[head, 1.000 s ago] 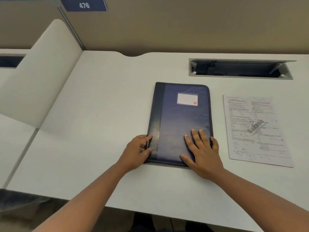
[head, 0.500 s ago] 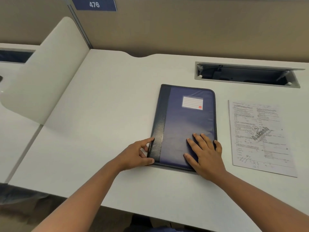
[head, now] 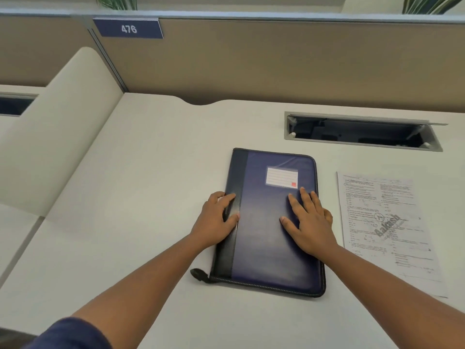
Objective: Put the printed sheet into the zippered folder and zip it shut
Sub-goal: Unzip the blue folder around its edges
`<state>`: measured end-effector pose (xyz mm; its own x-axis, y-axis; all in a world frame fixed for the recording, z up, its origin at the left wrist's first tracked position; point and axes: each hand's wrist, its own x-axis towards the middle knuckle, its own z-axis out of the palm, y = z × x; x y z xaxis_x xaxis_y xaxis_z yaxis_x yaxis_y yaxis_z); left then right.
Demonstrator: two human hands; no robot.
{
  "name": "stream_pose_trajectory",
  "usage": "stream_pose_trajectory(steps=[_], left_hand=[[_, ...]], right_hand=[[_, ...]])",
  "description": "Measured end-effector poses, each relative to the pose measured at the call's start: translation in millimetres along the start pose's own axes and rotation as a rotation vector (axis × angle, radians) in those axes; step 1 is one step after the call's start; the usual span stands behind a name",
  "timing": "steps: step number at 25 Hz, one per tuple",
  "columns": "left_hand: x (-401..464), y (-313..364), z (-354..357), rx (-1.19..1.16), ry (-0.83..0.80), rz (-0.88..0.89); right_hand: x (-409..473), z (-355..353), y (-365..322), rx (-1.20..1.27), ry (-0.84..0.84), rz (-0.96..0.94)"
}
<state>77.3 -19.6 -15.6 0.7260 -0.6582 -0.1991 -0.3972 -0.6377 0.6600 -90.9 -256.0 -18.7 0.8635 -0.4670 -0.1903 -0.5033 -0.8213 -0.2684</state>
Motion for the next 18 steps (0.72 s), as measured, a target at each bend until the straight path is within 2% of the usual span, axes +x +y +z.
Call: stream_pose_trajectory(steps=[3,8,13,18], left_hand=[[37.5,7.4,-3.2,-0.030,0.058,0.006],[101.7,9.2,-10.2,-0.058,0.124,0.028],[150.5,6.5,-15.9,-0.091,0.279,-0.014],[166.9,0.6,-13.4,0.002,0.379,-0.121]], right_hand=[[27.9,-7.2,5.6,0.043,-0.021,0.013],[89.7,-18.9,3.4,-0.033,0.032,-0.019],[171.6,-40.8,-29.3,0.001,0.083,-0.166],[239.6,-50.1,-85.8,0.127,-0.122,-0.114]])
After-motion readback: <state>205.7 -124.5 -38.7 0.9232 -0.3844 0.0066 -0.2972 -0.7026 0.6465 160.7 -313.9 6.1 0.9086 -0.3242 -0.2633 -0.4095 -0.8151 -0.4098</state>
